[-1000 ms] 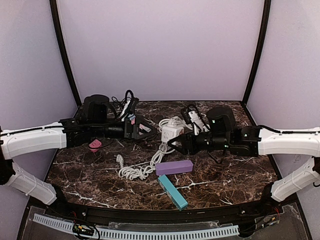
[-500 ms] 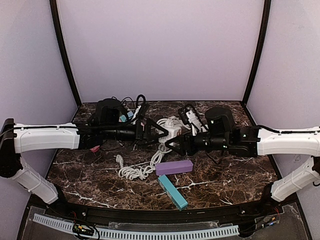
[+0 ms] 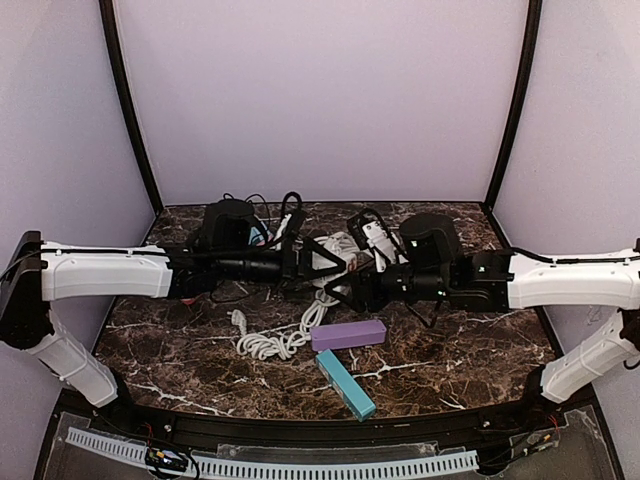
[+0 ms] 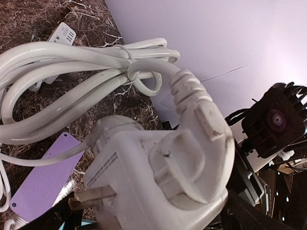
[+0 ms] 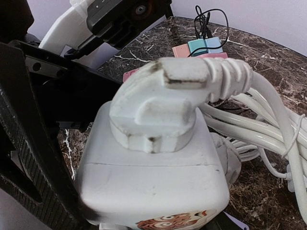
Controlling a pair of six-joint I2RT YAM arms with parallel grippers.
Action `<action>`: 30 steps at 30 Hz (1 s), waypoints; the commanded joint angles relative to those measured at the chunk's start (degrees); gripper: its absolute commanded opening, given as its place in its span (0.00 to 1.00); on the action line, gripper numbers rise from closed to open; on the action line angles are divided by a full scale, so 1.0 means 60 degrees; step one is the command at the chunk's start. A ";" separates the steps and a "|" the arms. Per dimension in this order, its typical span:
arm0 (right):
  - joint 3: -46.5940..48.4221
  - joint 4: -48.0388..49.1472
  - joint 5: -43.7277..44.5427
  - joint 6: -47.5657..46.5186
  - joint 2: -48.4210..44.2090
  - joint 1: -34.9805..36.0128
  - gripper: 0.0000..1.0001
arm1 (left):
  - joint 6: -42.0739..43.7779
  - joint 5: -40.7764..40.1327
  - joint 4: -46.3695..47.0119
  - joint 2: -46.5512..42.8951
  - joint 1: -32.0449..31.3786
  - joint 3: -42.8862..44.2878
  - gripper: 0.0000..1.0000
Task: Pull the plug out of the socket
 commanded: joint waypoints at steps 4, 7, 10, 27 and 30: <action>0.0793 0.0765 0.0248 -0.0529 0.0169 0.0314 0.00 | -0.0124 -0.0202 0.0125 -0.0022 -0.0071 0.0294 0.99; 0.0859 0.0661 0.0540 -0.0605 0.0243 0.0415 0.01 | -0.0279 -0.0278 0.0287 0.0018 -0.0070 0.0212 0.93; 0.0781 0.0616 0.0675 -0.0612 0.0250 0.0490 0.03 | -0.0310 -0.0363 0.0263 0.0023 -0.0079 0.0223 0.82; 0.0299 -0.0475 -0.0001 -0.0110 -0.0578 0.0543 0.84 | 0.0186 -0.1939 -0.0863 -0.0980 -0.0052 -0.0364 0.49; 0.0128 -0.0876 0.0015 0.0016 -0.1032 0.0556 0.93 | 0.0387 -0.2167 -0.1131 -0.1179 0.0019 -0.0493 0.47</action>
